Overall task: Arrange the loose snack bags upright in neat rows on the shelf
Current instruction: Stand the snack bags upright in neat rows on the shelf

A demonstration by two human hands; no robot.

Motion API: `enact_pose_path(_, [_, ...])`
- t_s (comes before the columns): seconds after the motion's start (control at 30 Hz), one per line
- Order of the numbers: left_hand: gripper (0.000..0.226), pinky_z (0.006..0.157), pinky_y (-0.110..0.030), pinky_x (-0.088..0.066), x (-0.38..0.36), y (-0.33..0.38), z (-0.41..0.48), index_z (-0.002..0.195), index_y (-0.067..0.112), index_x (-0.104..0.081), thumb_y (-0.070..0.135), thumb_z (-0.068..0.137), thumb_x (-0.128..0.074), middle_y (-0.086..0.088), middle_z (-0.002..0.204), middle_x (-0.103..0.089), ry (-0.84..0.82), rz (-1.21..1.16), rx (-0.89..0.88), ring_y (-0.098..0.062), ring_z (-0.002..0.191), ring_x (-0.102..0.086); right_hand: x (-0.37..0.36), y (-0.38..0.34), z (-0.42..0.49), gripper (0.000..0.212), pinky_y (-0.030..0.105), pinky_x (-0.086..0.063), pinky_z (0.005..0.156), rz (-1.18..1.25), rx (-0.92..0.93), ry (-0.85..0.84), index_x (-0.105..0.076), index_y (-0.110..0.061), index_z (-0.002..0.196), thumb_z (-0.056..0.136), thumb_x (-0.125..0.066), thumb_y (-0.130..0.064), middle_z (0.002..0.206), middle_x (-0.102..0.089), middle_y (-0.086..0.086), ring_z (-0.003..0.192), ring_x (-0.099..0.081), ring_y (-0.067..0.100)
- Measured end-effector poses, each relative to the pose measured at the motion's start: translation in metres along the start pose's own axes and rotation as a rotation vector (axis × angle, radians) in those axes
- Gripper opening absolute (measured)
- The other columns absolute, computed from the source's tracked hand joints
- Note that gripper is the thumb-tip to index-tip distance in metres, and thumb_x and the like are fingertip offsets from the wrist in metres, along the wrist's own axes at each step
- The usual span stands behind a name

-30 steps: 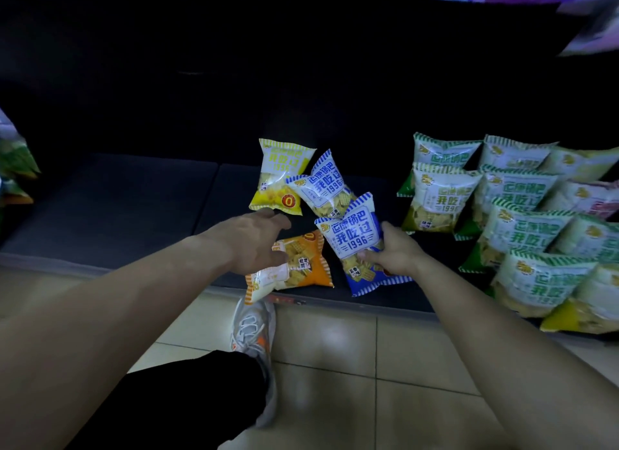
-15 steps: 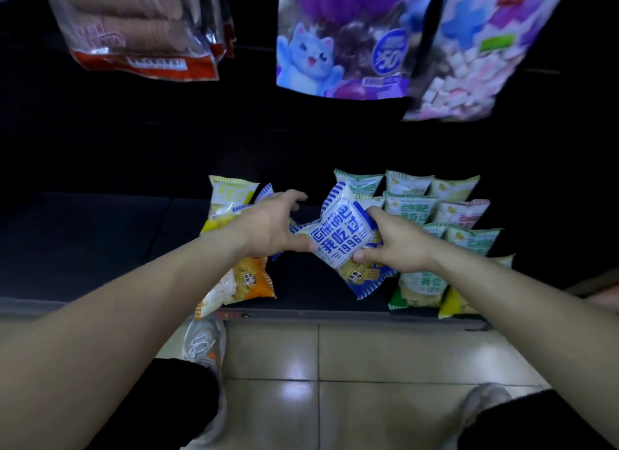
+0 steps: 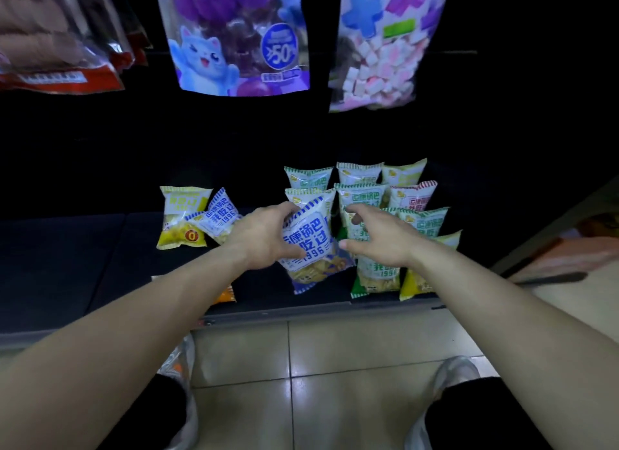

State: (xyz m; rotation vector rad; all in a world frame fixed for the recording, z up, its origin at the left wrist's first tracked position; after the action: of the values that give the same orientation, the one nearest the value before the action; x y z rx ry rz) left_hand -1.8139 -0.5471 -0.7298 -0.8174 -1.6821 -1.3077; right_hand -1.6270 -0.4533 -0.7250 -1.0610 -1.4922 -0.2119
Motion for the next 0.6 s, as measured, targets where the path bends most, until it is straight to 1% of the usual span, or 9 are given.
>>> enact_pose_path(0.07, [0.087, 0.079, -0.037, -0.054, -0.012, -0.009, 0.012, 0.141, 0.031, -0.038, 0.054, 0.069, -0.081, 0.005, 0.127, -0.061, -0.014, 0.105, 0.031, -0.019, 0.105, -0.061, 0.004, 0.024, 0.001, 0.065, 0.039, -0.045, 0.1, 0.043, -0.062, -0.001, -0.032, -0.026, 0.151, 0.096, -0.057, -0.048, 0.145, -0.048, 0.001, 0.125, -0.052, 0.022])
enact_pose_path(0.13, [0.088, 0.079, -0.04, -0.055, -0.022, -0.018, 0.027, 0.14, 0.033, -0.038, 0.056, 0.067, -0.081, 0.004, 0.127, -0.062, -0.028, 0.158, 0.066, -0.021, 0.105, -0.061, 0.004, 0.048, 0.003, 0.052, 0.04, -0.047, 0.097, 0.06, -0.119, -0.012, -0.038, -0.025, 0.147, 0.1, -0.053, -0.041, 0.14, -0.052, 0.002, 0.118, -0.055, 0.022])
enact_pose_path(0.2, [0.088, 0.075, -0.037, -0.054, -0.034, -0.022, 0.042, 0.141, 0.032, -0.039, 0.055, 0.068, -0.081, 0.003, 0.127, -0.061, -0.047, 0.234, 0.062, -0.021, 0.105, -0.061, 0.002, 0.066, 0.005, 0.049, 0.041, -0.048, 0.096, 0.045, -0.164, -0.03, -0.041, -0.023, 0.145, 0.1, -0.053, -0.039, 0.137, -0.054, 0.004, 0.115, -0.055, 0.023])
enact_pose_path(0.27, [0.086, 0.07, -0.033, -0.049, -0.045, -0.018, 0.057, 0.142, 0.03, -0.038, 0.053, 0.071, -0.08, 0.002, 0.129, -0.059, -0.076, 0.352, 0.03, -0.022, 0.109, -0.06, 0.0, 0.079, 0.008, 0.05, 0.042, -0.049, 0.096, 0.036, -0.194, -0.042, -0.041, -0.022, 0.145, 0.1, -0.054, -0.04, 0.136, -0.053, 0.006, 0.114, -0.055, 0.024])
enact_pose_path(0.37, [0.085, 0.072, -0.037, -0.052, -0.059, -0.015, 0.082, 0.142, 0.028, -0.038, 0.051, 0.072, -0.08, 0.0, 0.128, -0.059, -0.136, 0.43, 0.054, -0.024, 0.111, -0.059, 0.001, 0.089, 0.013, 0.051, 0.04, -0.05, 0.094, 0.064, -0.216, -0.041, -0.042, -0.022, 0.145, 0.099, -0.055, -0.041, 0.135, -0.054, 0.005, 0.11, -0.056, 0.023])
enact_pose_path(0.4, [0.085, 0.072, -0.039, -0.053, -0.064, -0.015, 0.089, 0.141, 0.027, -0.038, 0.051, 0.071, -0.081, -0.001, 0.127, -0.059, -0.157, 0.432, 0.074, -0.025, 0.11, -0.059, 0.002, 0.091, 0.015, 0.051, 0.039, -0.05, 0.094, 0.077, -0.218, -0.038, -0.042, -0.022, 0.145, 0.099, -0.056, -0.041, 0.135, -0.054, 0.005, 0.11, -0.056, 0.022])
enact_pose_path(0.47, [0.083, 0.068, -0.039, -0.052, -0.076, -0.015, 0.101, 0.137, 0.025, -0.037, 0.049, 0.071, -0.082, -0.003, 0.118, -0.062, -0.185, 0.428, 0.107, -0.026, 0.102, -0.061, 0.002, 0.093, 0.019, 0.051, 0.037, -0.048, 0.092, 0.09, -0.215, -0.033, -0.042, -0.022, 0.144, 0.099, -0.056, -0.041, 0.136, -0.054, 0.005, 0.112, -0.056, 0.022])
enact_pose_path(0.53, [0.078, 0.063, -0.038, -0.048, -0.09, -0.013, 0.108, 0.13, 0.022, -0.036, 0.047, 0.072, -0.082, -0.005, 0.108, -0.063, -0.183, 0.442, 0.112, -0.027, 0.092, -0.062, 0.001, 0.093, 0.022, 0.051, 0.034, -0.046, 0.091, 0.098, -0.212, -0.038, -0.043, -0.024, 0.144, 0.098, -0.056, -0.042, 0.138, -0.054, 0.004, 0.115, -0.055, 0.022])
enact_pose_path(0.6, [0.072, 0.065, -0.038, -0.042, -0.102, -0.012, 0.116, 0.124, 0.02, -0.036, 0.046, 0.073, -0.081, -0.005, 0.1, -0.063, -0.166, 0.442, 0.107, -0.028, 0.087, -0.061, -0.001, 0.094, 0.026, 0.05, 0.034, -0.046, 0.091, 0.113, -0.217, -0.041, -0.043, -0.024, 0.143, 0.098, -0.057, -0.042, 0.138, -0.054, 0.004, 0.116, -0.055, 0.022])
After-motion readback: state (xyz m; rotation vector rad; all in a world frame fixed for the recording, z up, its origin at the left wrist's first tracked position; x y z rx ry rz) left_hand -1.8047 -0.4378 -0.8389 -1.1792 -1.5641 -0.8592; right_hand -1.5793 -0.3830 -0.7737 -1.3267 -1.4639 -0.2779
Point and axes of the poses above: each hand's wrist, its own z-axis towards the middle knuckle, its own x-axis out of the back of the hand, y = z × x, the point moved 6 cm from there along z, towards the middle knuckle
